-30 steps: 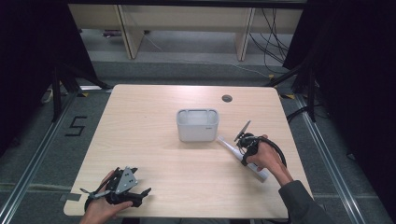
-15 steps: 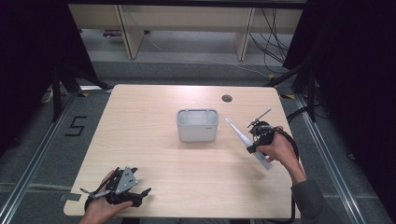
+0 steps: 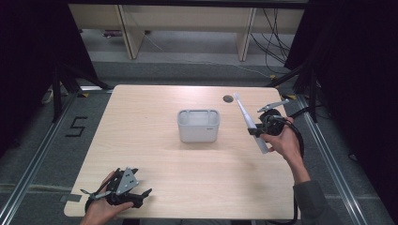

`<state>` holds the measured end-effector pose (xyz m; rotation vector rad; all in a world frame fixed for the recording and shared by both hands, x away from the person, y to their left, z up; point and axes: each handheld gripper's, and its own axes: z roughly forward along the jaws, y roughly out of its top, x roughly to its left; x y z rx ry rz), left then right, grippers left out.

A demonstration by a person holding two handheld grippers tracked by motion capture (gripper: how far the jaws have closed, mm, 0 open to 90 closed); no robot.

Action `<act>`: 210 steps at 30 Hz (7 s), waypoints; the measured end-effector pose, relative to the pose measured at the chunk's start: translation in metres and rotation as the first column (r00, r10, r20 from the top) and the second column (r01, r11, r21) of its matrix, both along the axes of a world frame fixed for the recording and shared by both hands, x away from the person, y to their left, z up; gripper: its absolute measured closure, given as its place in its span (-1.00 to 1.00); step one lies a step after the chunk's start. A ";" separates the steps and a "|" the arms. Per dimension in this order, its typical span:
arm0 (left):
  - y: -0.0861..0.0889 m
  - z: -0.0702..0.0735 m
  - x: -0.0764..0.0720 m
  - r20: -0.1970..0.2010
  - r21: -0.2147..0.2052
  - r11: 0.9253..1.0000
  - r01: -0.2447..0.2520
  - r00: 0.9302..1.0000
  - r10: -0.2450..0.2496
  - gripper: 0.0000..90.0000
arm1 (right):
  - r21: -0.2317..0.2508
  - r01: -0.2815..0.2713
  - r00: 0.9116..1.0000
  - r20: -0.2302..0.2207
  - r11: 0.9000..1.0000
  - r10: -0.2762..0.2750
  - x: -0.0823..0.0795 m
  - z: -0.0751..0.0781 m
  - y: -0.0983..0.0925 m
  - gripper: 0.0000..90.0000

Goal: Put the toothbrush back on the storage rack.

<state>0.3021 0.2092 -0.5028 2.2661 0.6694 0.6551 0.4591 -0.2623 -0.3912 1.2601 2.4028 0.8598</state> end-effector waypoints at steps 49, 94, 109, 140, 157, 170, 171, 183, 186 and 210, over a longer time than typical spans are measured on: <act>0.000 0.001 -0.001 -0.011 -0.013 1.000 0.013 1.000 -0.013 -0.66 | 0.364 -0.201 0.883 0.470 0.910 0.008 0.031 0.030 0.103 0.48; 0.000 0.001 -0.002 -0.013 -0.022 1.000 0.016 1.000 -0.016 -0.66 | 0.316 -0.244 0.890 0.447 0.917 0.083 0.054 -0.007 0.159 0.48; -0.001 0.001 -0.002 -0.014 -0.024 1.000 0.017 1.000 -0.017 -0.66 | 0.290 -0.222 0.911 0.402 0.931 0.092 0.051 -0.025 0.160 0.48; -0.001 0.001 -0.002 0.000 -0.021 1.000 0.015 1.000 -0.015 -0.66 | 0.199 -0.223 0.935 0.321 0.954 0.152 0.052 -0.039 0.166 0.48; -0.001 0.001 -0.002 -0.002 -0.024 1.000 0.011 1.000 -0.012 -0.66 | 0.165 -0.217 0.951 0.258 0.962 0.170 0.052 -0.043 0.166 0.48; -0.001 0.001 -0.002 -0.001 -0.020 1.000 0.007 1.000 -0.007 -0.66 | 0.176 -0.215 0.953 0.252 0.961 0.167 0.051 -0.041 0.165 0.46; -0.001 0.001 -0.002 -0.001 -0.015 1.000 0.010 1.000 -0.010 -0.66 | 0.189 -0.212 0.951 0.264 0.959 0.159 0.051 -0.041 0.165 0.44; -0.001 0.001 -0.002 -0.008 -0.022 1.000 0.019 1.000 -0.020 -0.66 | 0.184 -0.217 0.949 0.271 0.959 0.163 0.047 -0.028 0.160 0.32; -0.001 0.001 -0.002 -0.010 -0.019 1.000 0.021 1.000 -0.021 -0.66 | 0.182 -0.222 0.947 0.274 0.958 0.167 0.047 -0.027 0.159 0.29; -0.001 0.001 -0.002 -0.013 -0.023 1.000 0.016 1.000 -0.016 -0.66 | 0.190 -0.219 0.942 0.296 0.957 0.157 0.039 -0.015 0.146 0.11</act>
